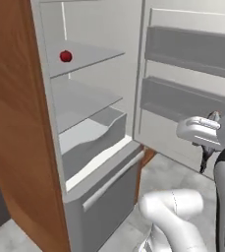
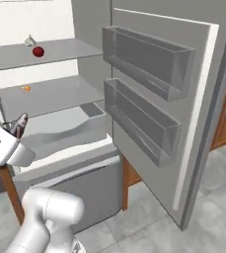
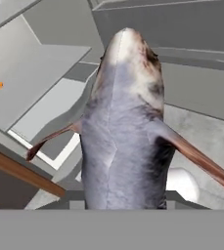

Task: Transport the fish and tomato to the fridge. Place the fish on the rack containing meat and place the tomato on the rack containing the vegetable, ensuring meats and vegetables are on different racks.

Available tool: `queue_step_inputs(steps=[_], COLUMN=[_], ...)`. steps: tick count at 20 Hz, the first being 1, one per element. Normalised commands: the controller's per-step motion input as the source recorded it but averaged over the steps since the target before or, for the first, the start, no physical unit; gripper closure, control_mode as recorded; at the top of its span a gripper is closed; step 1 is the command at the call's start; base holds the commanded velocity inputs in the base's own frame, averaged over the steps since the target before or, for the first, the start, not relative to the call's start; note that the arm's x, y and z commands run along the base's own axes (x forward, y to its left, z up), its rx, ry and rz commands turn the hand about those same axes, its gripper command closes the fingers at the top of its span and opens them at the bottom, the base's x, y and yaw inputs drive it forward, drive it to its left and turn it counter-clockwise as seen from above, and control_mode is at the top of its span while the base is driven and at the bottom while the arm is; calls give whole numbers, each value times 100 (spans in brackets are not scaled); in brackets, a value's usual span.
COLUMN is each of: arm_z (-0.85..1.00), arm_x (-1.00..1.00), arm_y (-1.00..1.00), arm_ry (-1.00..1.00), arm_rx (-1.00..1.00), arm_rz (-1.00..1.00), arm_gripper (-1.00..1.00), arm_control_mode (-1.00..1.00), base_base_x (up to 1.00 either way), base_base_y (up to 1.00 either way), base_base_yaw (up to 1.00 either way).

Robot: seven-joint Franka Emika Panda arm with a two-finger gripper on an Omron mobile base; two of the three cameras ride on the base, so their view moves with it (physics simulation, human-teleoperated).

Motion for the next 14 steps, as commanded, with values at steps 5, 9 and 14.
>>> queue_step_inputs(steps=[5, 9, 14], arm_z=[0, 0, 0], arm_x=[0, 0, 0], arm_y=[0, 0, 0], arm_ry=[0, 0, 0], arm_rx=[0, 0, 0], arm_rz=[0, 0, 0], arm_gripper=[100, 100, 100], arm_control_mode=[100, 100, 100], base_base_x=[61, 93, 90], base_base_y=[-2, 0, 0], base_base_yaw=[52, 36, 30])
